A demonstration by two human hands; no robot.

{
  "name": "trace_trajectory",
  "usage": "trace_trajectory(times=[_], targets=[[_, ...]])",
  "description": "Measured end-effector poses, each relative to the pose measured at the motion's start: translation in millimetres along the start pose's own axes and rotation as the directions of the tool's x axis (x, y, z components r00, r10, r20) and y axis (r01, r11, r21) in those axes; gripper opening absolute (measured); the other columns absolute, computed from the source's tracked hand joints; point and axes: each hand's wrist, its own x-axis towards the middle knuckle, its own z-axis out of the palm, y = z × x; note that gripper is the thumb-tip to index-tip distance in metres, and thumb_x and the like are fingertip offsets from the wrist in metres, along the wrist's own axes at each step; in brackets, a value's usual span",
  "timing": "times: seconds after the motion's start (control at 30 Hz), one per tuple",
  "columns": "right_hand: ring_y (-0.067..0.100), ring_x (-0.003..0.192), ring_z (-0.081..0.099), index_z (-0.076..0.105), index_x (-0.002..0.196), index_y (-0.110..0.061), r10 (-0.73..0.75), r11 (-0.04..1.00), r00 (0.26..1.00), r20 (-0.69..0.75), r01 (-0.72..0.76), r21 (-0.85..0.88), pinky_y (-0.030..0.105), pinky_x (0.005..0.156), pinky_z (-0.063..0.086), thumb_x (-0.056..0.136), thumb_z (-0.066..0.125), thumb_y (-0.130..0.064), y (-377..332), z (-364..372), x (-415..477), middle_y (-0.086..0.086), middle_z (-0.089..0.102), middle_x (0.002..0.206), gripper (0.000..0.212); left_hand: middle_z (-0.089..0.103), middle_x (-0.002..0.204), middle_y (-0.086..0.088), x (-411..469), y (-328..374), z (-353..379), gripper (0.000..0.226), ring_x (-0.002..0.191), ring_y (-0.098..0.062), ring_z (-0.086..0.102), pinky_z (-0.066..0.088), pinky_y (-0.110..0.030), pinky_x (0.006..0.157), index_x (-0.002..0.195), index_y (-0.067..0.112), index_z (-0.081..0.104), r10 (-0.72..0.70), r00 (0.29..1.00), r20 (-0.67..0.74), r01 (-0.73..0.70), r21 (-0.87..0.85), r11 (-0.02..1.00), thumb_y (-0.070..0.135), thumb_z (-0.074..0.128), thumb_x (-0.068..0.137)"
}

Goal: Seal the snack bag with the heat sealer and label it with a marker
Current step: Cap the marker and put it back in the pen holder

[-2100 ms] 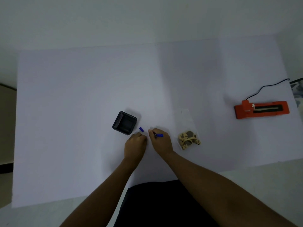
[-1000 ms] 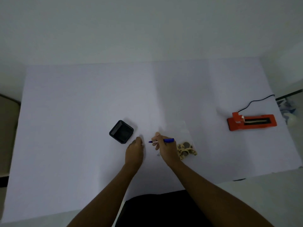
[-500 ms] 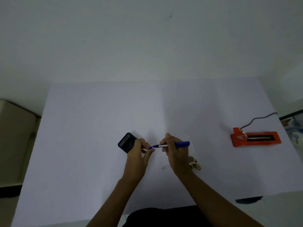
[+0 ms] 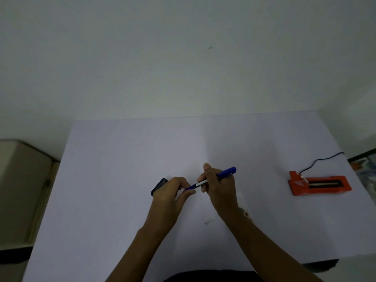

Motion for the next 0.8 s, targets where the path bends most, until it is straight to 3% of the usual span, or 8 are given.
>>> trace_trajectory(times=[0.1,0.17,0.27,0.37,0.53,0.67,0.8], targets=[[0.016,0.041,0.052,0.069,0.061,-0.004,0.016,1.000,1.000,0.016,-0.016,0.018,0.021,0.047,0.044,0.098,0.056,-0.018,-9.8,3.3,3.0,0.015,0.056,0.047,0.042,0.070,0.086,0.003,4.5,3.9,-5.8,0.020,0.076,-0.001,0.059,0.054,-0.014,0.071,0.093,0.014,0.067,0.066,0.998,-0.002,-0.066,0.019,0.998,0.029,0.073,0.081],[0.013,0.038,0.050,0.068,0.060,-0.006,0.034,0.998,0.999,0.014,-0.034,0.048,0.019,0.043,0.042,0.099,0.054,-0.015,-15.3,6.1,4.5,0.008,0.056,0.044,0.043,0.066,0.087,0.010,10.7,5.0,-11.1,0.024,0.078,-0.001,0.059,0.052,-0.012,0.072,0.096,0.015,0.067,0.036,0.999,-0.018,-0.036,0.011,0.999,0.031,0.074,0.081],[0.011,0.037,0.048,0.069,0.060,-0.008,0.062,0.994,0.998,-0.001,-0.062,0.091,0.018,0.040,0.038,0.100,0.053,-0.013,-20.7,12.2,6.2,0.006,0.055,0.043,0.043,0.064,0.079,0.019,21.3,3.7,-19.7,0.020,0.072,-0.004,0.062,0.050,-0.013,0.066,0.094,0.018,0.072,-0.096,0.995,0.025,0.097,-0.065,0.993,0.035,0.066,0.084],[0.013,0.038,0.048,0.069,0.056,-0.014,0.069,0.995,0.997,-0.033,-0.066,0.078,0.020,0.041,0.039,0.100,0.053,-0.014,-23.0,19.1,5.9,0.007,0.055,0.043,0.046,0.067,0.061,0.005,25.2,7.9,-24.6,0.024,0.053,-0.012,0.059,0.049,-0.025,0.053,0.076,0.020,0.074,-0.296,0.936,0.190,0.337,-0.244,0.909,0.031,0.059,0.091],[0.011,0.041,0.052,0.068,0.055,-0.017,0.016,0.995,0.996,-0.083,-0.008,0.097,0.022,0.045,0.043,0.099,0.055,-0.013,-33.2,29.7,-0.3,0.004,0.055,0.043,0.046,0.064,0.057,-0.003,38.9,24.2,-45.1,0.036,0.050,-0.014,0.053,0.045,-0.022,0.052,0.075,0.010,0.073,-0.417,0.841,0.344,0.519,-0.298,0.801,0.032,0.055,0.095],[0.012,0.042,0.054,0.067,0.055,-0.015,-0.039,0.994,0.995,-0.088,0.048,0.095,0.022,0.046,0.046,0.099,0.054,-0.013,-44.1,32.1,-2.1,0.002,0.056,0.044,0.047,0.063,0.057,0.001,47.5,36.2,-57.2,0.035,0.052,-0.012,0.051,0.043,-0.021,0.054,0.075,0.012,0.074,-0.386,0.825,0.414,0.524,-0.300,0.797,0.033,0.054,0.095],[0.013,0.041,0.052,0.068,0.060,-0.010,-0.034,0.992,0.999,0.003,0.033,0.121,0.022,0.043,0.043,0.100,0.053,-0.016,-47.4,32.3,1.0,0.005,0.058,0.046,0.043,0.064,0.057,-0.001,44.9,40.3,-59.8,0.034,0.053,-0.013,0.053,0.045,-0.021,0.054,0.076,0.014,0.075,-0.409,0.851,0.330,0.510,-0.330,0.794,0.039,0.056,0.089]])
